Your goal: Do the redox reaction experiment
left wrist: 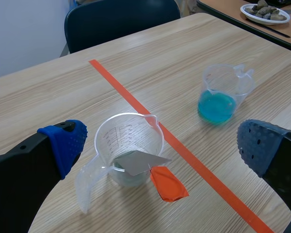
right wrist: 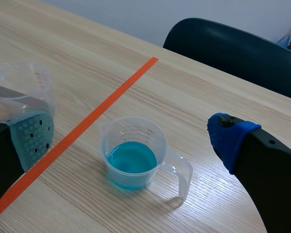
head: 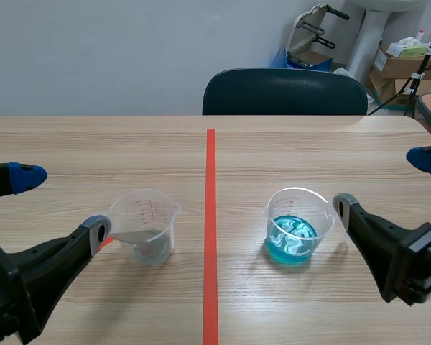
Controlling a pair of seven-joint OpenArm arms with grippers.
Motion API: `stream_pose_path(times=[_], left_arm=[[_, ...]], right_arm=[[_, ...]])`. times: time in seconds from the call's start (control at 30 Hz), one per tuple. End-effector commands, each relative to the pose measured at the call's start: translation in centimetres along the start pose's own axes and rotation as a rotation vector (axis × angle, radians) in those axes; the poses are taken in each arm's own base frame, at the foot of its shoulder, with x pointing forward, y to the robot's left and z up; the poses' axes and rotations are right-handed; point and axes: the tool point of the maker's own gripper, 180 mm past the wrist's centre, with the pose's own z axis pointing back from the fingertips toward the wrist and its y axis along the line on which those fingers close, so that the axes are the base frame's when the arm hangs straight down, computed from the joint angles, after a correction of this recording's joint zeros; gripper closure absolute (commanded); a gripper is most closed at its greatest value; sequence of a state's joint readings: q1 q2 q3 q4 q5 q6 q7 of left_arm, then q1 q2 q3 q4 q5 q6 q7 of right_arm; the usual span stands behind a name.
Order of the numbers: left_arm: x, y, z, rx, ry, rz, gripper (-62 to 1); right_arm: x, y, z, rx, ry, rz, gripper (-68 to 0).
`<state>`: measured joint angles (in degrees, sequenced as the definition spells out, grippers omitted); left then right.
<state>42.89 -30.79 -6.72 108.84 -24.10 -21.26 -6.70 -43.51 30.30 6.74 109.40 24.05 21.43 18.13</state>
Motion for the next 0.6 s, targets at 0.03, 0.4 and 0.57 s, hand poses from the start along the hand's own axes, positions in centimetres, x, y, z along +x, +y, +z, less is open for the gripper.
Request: stream_pose_path(times=[0.03, 0.4, 0.57], left_arm=[[0.9, -0.2, 0.0, -0.003, -0.031, 0.005, -62.3], [-2.1, 0.9, 2.9, 0.107, 0.087, 0.055, -62.3], [-2.1, 1.9, 4.8, 0.181, 0.116, 0.051, -62.3]], right_arm=[[2.2, 0.3, -0.2, 0.025, -0.098, 0.01, -67.9], [3.0, 0.6, -1.0, 0.071, -0.118, 0.055, -67.9], [3.0, 2.2, -1.7, 0.161, -0.114, 0.122, -67.9]])
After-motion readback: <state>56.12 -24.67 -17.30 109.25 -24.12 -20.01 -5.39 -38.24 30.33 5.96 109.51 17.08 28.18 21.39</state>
